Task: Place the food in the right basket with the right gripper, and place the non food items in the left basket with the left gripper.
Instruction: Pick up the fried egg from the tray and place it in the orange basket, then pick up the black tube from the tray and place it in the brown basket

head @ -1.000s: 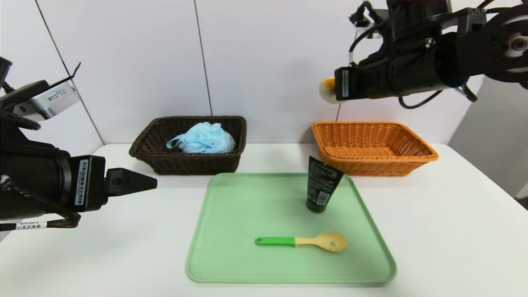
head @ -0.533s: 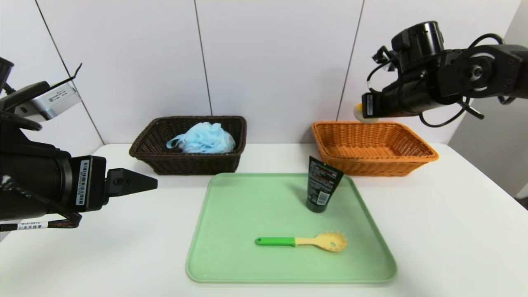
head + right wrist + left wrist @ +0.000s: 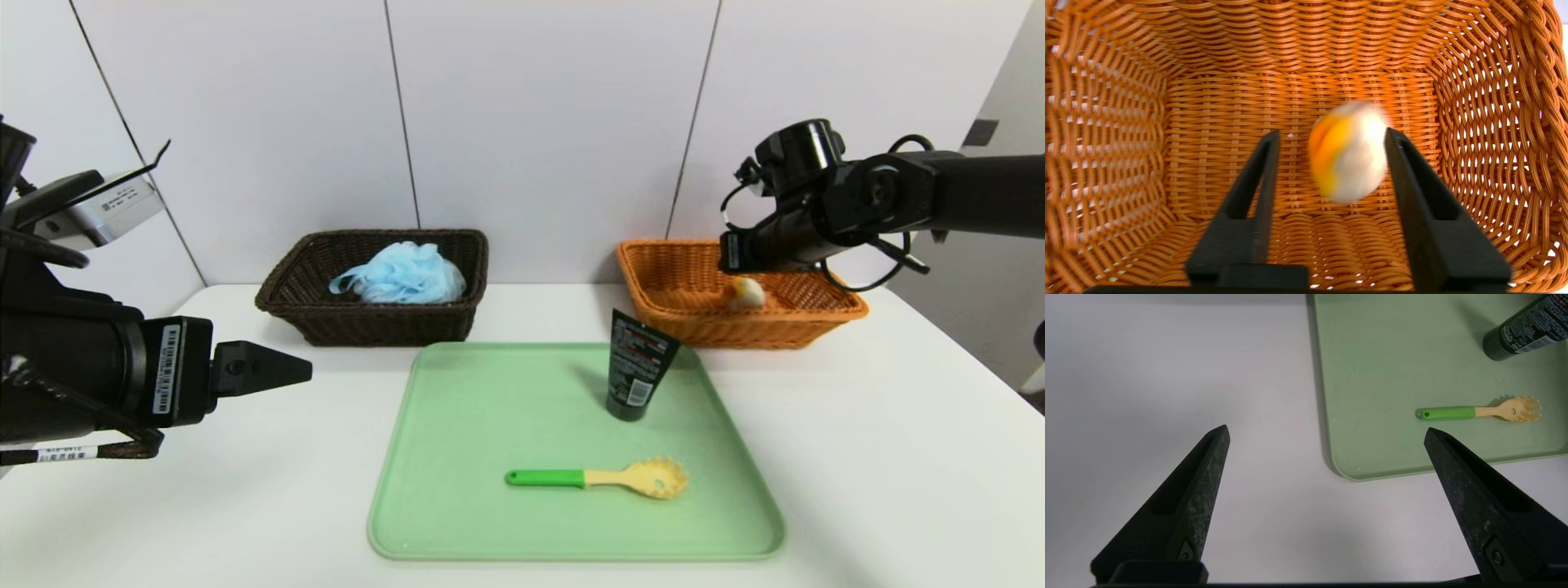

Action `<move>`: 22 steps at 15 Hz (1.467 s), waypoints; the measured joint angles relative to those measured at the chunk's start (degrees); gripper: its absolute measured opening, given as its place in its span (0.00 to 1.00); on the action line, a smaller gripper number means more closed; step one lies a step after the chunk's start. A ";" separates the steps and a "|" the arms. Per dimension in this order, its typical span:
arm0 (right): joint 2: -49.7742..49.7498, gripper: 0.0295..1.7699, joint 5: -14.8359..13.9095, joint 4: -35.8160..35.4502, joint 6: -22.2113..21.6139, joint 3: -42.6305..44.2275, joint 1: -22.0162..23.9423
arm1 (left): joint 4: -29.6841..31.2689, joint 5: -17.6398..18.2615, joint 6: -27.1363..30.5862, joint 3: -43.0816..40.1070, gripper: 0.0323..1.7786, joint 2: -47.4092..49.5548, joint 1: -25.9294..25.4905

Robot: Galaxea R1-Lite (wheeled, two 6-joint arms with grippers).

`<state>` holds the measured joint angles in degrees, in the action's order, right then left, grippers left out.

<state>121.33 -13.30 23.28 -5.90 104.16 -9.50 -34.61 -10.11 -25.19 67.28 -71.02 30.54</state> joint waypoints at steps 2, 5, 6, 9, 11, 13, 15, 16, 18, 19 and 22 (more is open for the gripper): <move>0.28 0.62 0.11 0.22 -0.11 0.80 0.05 | 0.00 -0.02 0.05 0.02 0.95 0.00 0.00; 0.09 0.73 1.12 0.50 -0.16 2.21 0.05 | 0.02 -0.02 -0.02 0.02 0.95 0.05 0.05; -0.16 0.76 1.27 0.61 -0.16 2.66 0.21 | 0.02 -0.02 -0.02 0.00 0.95 0.07 0.05; -1.51 0.82 1.62 3.23 -0.18 4.66 0.29 | 0.02 0.00 -0.02 0.02 0.95 0.29 0.05; -3.12 0.86 3.41 6.60 -0.85 6.35 0.27 | 0.02 -0.02 -0.04 0.02 0.95 0.40 0.05; -5.51 0.88 5.34 8.98 -1.26 7.03 0.32 | 0.02 0.00 0.00 0.02 0.95 0.46 0.05; -8.33 0.90 5.69 11.25 -1.62 7.14 0.27 | 0.05 0.00 0.09 0.05 0.95 0.68 0.05; -10.08 0.91 5.80 12.74 -1.67 7.14 0.22 | 0.07 -0.02 0.13 0.09 0.95 0.74 0.02; -13.78 0.92 7.00 15.63 -1.80 7.14 0.21 | 0.10 -0.02 0.28 0.33 0.95 0.73 0.05; -15.58 0.93 7.88 17.20 -1.82 7.14 0.21 | 0.38 0.00 0.46 0.44 0.95 0.55 0.05; -22.27 0.94 10.85 22.08 -2.22 6.49 0.22 | 4.90 0.13 2.01 0.61 0.95 -0.96 0.11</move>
<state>99.06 -2.45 45.36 -8.12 110.64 -9.28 -29.71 -9.97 -23.17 67.89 -71.99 30.65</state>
